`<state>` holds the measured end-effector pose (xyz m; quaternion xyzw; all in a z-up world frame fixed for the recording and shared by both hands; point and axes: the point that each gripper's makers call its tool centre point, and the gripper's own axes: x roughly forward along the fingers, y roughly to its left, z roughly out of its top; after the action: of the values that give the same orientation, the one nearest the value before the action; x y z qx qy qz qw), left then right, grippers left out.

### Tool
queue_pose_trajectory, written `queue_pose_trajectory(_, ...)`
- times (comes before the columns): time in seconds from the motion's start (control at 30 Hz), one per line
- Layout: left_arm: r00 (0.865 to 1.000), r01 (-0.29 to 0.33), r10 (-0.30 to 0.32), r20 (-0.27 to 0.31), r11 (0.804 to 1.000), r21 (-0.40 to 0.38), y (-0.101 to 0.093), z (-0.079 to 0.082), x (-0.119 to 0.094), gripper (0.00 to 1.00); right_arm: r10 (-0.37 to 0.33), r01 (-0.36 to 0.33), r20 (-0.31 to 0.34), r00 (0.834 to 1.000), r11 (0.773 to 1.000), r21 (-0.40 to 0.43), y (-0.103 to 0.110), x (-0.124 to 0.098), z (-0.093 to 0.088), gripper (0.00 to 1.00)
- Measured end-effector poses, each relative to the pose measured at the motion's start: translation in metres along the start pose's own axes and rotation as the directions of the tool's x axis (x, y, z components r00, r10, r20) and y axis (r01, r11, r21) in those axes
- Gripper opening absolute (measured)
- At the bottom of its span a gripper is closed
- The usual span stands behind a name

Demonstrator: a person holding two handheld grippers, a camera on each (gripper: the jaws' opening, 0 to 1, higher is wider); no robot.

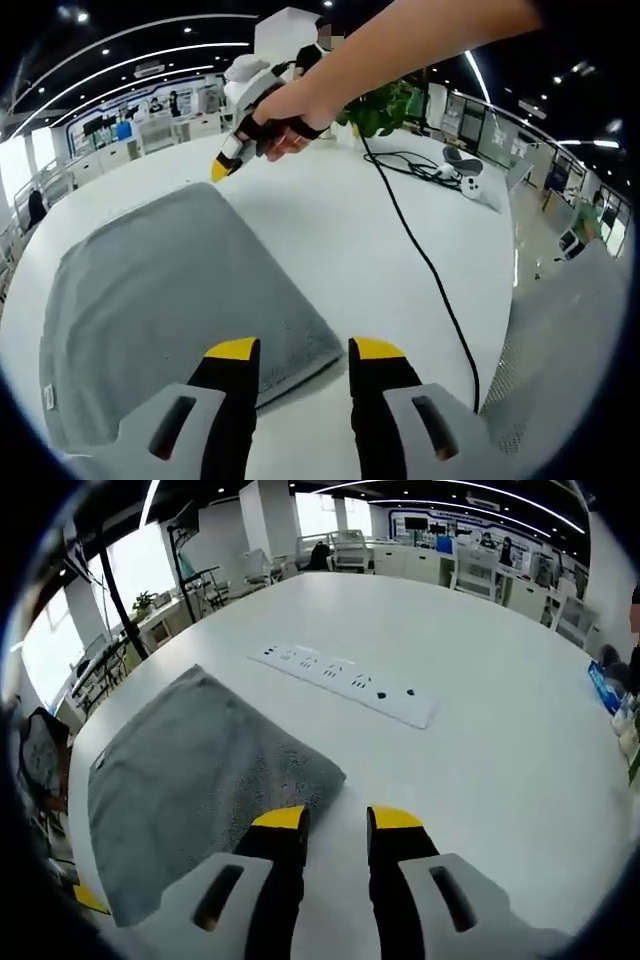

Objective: Fold the towel on the table until its edges align and the towel forms a compact rectangular stack.

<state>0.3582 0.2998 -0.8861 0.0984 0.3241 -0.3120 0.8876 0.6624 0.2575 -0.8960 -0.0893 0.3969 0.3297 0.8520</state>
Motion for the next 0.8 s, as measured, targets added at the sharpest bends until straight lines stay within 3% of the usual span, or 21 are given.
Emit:
queue_pose_trajectory(0.4,0.997,0.061,-0.059,-0.048,0.997,0.045,-0.013,-0.011,0.017,0.28,0.011,-0.011,-0.002,1.000,1.000,0.024,0.004,0.009,-0.005,0.22)
queue_pose_trajectory(0.57,0.995,0.065,-0.060,-0.074,0.995,0.072,-0.014,-0.018,0.025,0.27,0.014,-0.014,-0.004,1.000,1.000,0.027,0.004,0.014,-0.006,0.22)
queue_pose_trajectory(0.8,0.996,0.047,-0.038,-0.078,0.993,0.107,-0.009,-0.018,0.028,0.18,0.020,-0.020,-0.009,1.000,0.999,0.034,0.007,0.021,-0.010,0.22)
